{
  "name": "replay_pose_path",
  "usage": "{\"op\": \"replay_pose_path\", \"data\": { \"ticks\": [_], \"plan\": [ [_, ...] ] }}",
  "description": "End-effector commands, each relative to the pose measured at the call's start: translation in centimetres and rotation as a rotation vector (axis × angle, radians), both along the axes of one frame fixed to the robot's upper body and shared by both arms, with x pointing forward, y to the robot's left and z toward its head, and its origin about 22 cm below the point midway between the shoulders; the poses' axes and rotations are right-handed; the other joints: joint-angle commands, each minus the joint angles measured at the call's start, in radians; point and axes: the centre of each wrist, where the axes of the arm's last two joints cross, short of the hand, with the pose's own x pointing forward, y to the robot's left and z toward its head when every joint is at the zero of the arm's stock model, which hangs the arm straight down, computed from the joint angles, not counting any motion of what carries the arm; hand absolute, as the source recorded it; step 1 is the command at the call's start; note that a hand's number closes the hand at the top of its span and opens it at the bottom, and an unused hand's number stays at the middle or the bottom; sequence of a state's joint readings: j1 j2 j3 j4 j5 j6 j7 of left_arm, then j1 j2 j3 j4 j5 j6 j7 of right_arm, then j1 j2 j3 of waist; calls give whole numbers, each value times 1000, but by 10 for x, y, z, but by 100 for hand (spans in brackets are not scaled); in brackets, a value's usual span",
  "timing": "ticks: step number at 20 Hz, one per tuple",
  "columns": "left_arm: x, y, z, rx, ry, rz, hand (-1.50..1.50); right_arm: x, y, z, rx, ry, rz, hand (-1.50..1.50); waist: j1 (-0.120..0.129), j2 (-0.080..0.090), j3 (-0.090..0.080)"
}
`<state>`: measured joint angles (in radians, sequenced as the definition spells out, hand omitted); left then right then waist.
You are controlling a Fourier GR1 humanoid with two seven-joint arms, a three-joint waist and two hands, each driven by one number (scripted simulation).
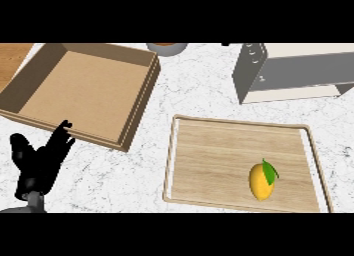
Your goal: Pick the bell pepper from the tray and place it in the tiered shelf
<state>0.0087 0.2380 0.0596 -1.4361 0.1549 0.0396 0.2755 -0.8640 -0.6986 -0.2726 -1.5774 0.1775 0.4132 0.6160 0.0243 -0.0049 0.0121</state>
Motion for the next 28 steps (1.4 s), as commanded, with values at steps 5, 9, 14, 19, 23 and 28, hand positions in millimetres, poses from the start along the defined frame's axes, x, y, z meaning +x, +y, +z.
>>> {"op": "replay_pose_path", "data": {
  "ticks": [5, 9, 14, 19, 23, 28],
  "plan": [
    [10, -23, -11, -51, 39, -71, 0, 47, -21, 2, -45, 58, 20, 150, 1, 15, -13],
    [3, -11, -13, -45, 45, -52, 0, 65, -26, -2, -107, 59, 49, 150, 5, 15, -13],
    [11, -17, -9, -40, 37, -70, 0, 87, -28, -10, -129, 58, 41, 150, 5, 16, -13],
    [12, -31, -10, -32, 35, -65, 0, 107, -34, -40, -111, 46, 18, 150, 4, 18, -12],
    [11, -30, -10, -39, 57, -74, 0, 119, -29, -37, -141, 44, 7, 150, 13, 20, -12],
    [8, -11, -3, -33, 31, -58, 0, 126, -40, -56, -115, 0, 39, 150, 10, 18, -12]
  ]
}}
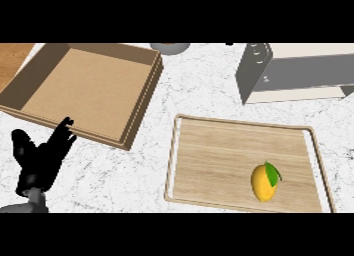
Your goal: Pick the bell pepper from the tray and place it in the tiered shelf
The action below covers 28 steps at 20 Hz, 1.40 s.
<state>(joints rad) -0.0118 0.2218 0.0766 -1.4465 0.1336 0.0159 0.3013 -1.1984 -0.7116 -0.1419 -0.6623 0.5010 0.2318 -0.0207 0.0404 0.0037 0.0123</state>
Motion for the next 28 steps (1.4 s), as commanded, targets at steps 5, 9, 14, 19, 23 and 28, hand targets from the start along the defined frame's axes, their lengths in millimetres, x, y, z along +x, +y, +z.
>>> {"op": "replay_pose_path", "data": {
  "ticks": [5, 9, 14, 19, 23, 28],
  "plan": [
    [-3, -6, -7, -38, 64, -56, 0, 8, -13, -9, 1, -16, 56, 150, -10, 6, -12],
    [11, -20, -4, -41, 34, -55, 0, 9, -14, -3, -21, -17, 48, 150, -11, 9, -12],
    [0, -14, -10, -38, 31, -58, 0, 19, 6, 5, 163, -17, -14, 150, -5, 9, -12],
    [-1, -10, -14, -37, 56, -42, 0, 14, -18, -6, 310, -51, -48, -150, -12, 9, -12],
    [2, -16, -11, -31, 37, -49, 0, 14, -23, -4, 488, -66, 6, -150, -18, 7, -12],
    [4, -22, -11, -38, 58, -33, 0, 12, -25, 14, 668, -85, 10, -150, -16, 7, -12]
  ]
}}
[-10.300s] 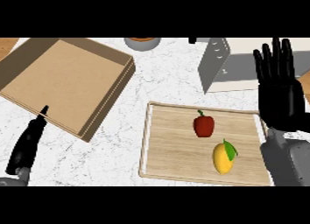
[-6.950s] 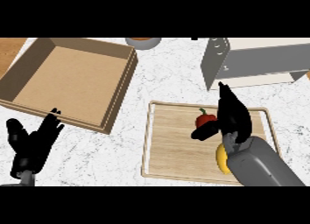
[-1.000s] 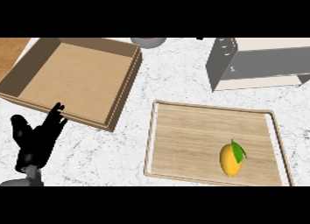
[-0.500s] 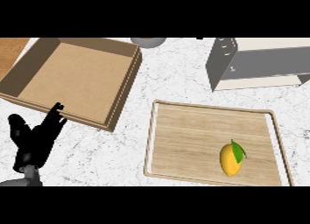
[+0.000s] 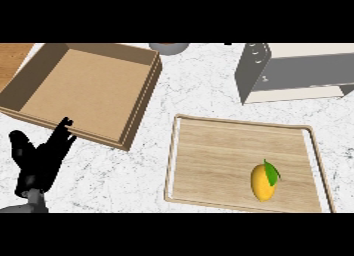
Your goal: Pick the bell pepper from the tray and place it in the tiered shelf
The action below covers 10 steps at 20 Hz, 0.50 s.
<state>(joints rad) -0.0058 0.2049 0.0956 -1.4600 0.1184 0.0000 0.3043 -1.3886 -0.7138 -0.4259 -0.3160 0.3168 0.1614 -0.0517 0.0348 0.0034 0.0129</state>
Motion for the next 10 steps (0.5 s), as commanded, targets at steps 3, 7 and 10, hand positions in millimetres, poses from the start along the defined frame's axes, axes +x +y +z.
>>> {"op": "replay_pose_path", "data": {
  "ticks": [3, 7, 10],
  "plan": [
    [6, -19, -12, -33, 39, -45, 0, -20, -37, 20, 200, -71, -110, -150, -8, 13, -13],
    [8, -23, -9, -45, 39, -39, 0, -27, -49, 24, 199, -117, -248, -150, -6, 13, -13],
    [13, -29, 1, -43, 33, -54, 0, -52, -84, 39, 241, -149, -348, -150, -3, 18, -11]
  ]
}}
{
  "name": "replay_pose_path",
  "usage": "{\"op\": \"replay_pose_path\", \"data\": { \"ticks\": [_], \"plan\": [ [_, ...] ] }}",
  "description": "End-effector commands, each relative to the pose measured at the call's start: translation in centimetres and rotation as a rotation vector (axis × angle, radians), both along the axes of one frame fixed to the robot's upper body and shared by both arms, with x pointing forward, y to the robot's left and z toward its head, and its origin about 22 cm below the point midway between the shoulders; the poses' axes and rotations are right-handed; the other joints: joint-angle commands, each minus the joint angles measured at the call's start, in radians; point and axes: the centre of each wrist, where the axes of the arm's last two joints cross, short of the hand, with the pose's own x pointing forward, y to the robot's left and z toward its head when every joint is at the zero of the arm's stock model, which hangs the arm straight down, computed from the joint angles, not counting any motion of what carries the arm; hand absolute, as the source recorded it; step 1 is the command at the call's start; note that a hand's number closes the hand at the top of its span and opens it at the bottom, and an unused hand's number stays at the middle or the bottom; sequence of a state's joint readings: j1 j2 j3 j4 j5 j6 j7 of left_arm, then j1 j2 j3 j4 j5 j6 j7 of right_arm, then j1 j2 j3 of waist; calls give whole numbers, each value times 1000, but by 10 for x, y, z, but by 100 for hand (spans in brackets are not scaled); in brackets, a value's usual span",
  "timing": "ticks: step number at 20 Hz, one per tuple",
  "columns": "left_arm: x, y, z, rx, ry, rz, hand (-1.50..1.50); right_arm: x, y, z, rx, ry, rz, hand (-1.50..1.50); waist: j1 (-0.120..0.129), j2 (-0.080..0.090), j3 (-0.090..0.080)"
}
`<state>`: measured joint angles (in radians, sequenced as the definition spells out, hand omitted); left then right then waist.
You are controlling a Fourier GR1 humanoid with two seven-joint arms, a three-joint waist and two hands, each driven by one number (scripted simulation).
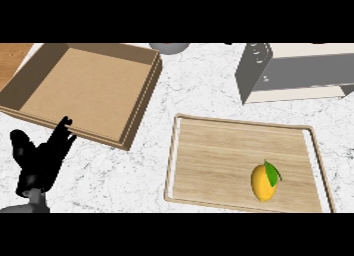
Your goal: Pick the bell pepper from the tray and place it in the tiered shelf
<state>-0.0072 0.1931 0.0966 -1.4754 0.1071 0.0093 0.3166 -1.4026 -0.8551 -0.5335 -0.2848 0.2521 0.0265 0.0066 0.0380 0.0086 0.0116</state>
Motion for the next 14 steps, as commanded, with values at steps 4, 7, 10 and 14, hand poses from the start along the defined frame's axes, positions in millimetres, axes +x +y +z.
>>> {"op": "replay_pose_path", "data": {
  "ticks": [4, 7, 10, 14],
  "plan": [
    [1, -23, -17, -44, 36, -59, 0, -42, -62, 1, 159, -50, -180, -150, -4, 16, -9],
    [9, -19, -13, -34, 42, -70, 0, -65, -89, -1, 184, -38, -184, -150, -10, 21, -8],
    [-10, -7, -22, -45, 40, -51, 0, -93, -116, 0, 175, -11, -137, -150, -11, 11, -8],
    [3, -10, -10, -34, 35, -55, 0, -113, -134, -5, 164, -22, -105, -150, -3, 19, -6]
  ]
}}
